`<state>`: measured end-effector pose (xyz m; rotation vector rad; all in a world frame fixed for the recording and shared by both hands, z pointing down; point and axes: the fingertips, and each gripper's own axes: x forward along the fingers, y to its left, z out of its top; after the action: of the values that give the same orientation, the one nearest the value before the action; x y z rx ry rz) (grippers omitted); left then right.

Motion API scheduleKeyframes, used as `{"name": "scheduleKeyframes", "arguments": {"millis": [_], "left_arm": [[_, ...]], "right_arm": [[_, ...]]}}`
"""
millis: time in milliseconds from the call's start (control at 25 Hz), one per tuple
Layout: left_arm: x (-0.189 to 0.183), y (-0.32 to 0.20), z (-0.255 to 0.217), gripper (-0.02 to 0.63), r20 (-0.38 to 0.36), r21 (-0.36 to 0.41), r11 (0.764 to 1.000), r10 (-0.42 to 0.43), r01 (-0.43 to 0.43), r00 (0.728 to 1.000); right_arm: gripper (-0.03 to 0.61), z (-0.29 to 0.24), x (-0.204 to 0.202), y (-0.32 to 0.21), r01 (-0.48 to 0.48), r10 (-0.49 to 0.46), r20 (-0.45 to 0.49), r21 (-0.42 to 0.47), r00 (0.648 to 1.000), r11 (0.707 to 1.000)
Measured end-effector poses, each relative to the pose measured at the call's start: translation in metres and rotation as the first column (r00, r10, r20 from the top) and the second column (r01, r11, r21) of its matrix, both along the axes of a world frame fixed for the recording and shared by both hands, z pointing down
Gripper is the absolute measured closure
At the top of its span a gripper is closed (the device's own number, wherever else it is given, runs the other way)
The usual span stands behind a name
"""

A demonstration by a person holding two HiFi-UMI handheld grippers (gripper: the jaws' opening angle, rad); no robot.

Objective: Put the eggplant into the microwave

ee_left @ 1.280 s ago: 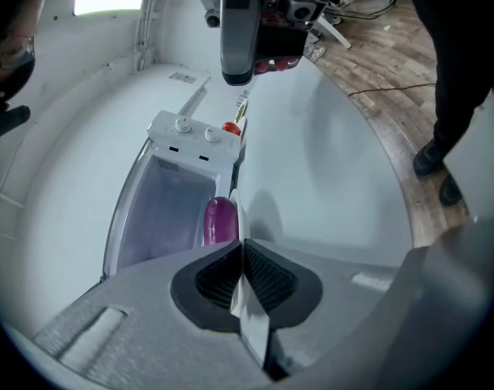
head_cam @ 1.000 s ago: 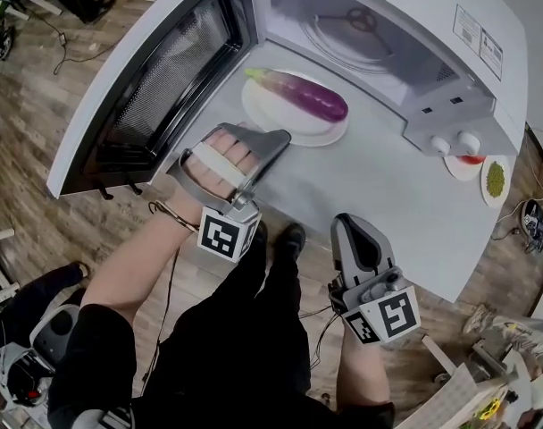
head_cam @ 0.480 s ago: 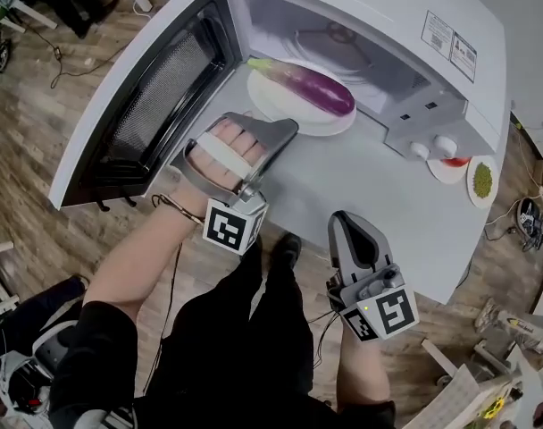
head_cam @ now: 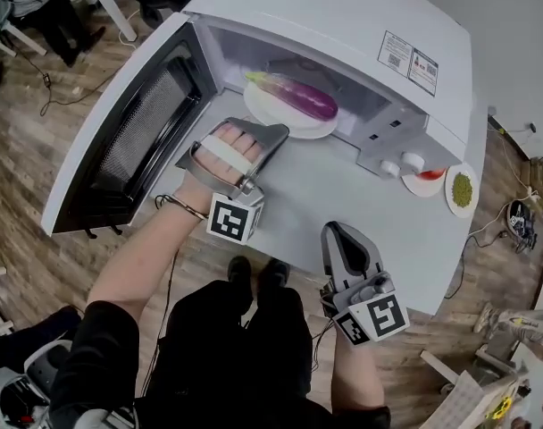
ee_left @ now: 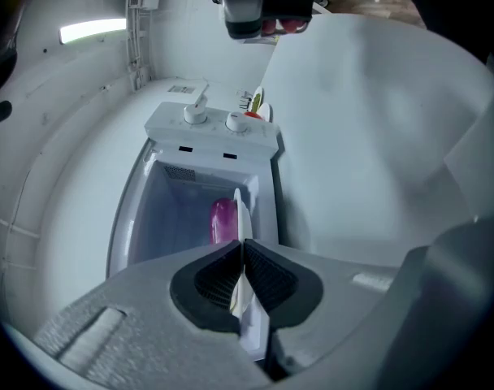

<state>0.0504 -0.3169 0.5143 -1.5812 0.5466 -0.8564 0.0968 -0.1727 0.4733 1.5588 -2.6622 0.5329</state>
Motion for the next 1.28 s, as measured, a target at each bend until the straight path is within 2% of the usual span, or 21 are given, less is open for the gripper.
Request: {"name": "scheduleKeyframes", "arguments": {"millis": [320, 640, 720, 840, 880, 1000, 1280], "left_arm": [[0.017, -0.023, 0.011, 0.597, 0.018, -0.016, 1.0, 0.016, -0.016, 1.0], [0.016, -0.049, 0.016, 0.595, 0.19, -0.139, 0.988, -0.047, 0.074, 0.981], [0.018, -0.053, 0.02, 0.595, 0.218, -0.197, 0.976, -0.054, 0.098, 0.975], [0.02, -0.05, 0.031, 0.595, 0.246, -0.332, 0.934, -0.046, 0.129, 0.968], [0.021, -0.051, 0.032, 0.595, 0.248, -0.355, 0.925, -0.046, 0.135, 0.968], [0.027, -0.067, 0.022, 0.595, 0.239, -0.329, 0.932, -0.074, 0.152, 0.968], [0.034, -0.09, 0.019, 0.594, 0.265, -0.354, 0.908, -0.134, 0.226, 0.955]], "right_arm": [[0.56, 0.003, 0.013, -0.019, -0.014, 0.013, 0.011, 0.007, 1.0, 1.0], [0.56, -0.014, 0.012, -0.037, 0.015, -0.015, 0.04, -0.004, 0.999, 1.0], [0.56, -0.021, 0.013, -0.041, 0.021, -0.021, 0.047, -0.007, 0.999, 1.0], [0.56, -0.027, 0.015, -0.046, 0.028, -0.027, 0.057, -0.014, 0.998, 1.0], [0.56, -0.029, 0.015, -0.048, 0.029, -0.028, 0.059, -0.017, 0.998, 0.999], [0.56, -0.032, 0.018, -0.051, 0.034, -0.032, 0.061, -0.026, 0.998, 0.999], [0.56, -0.036, 0.021, -0.053, 0.04, -0.036, 0.072, -0.05, 0.997, 0.998]]}}
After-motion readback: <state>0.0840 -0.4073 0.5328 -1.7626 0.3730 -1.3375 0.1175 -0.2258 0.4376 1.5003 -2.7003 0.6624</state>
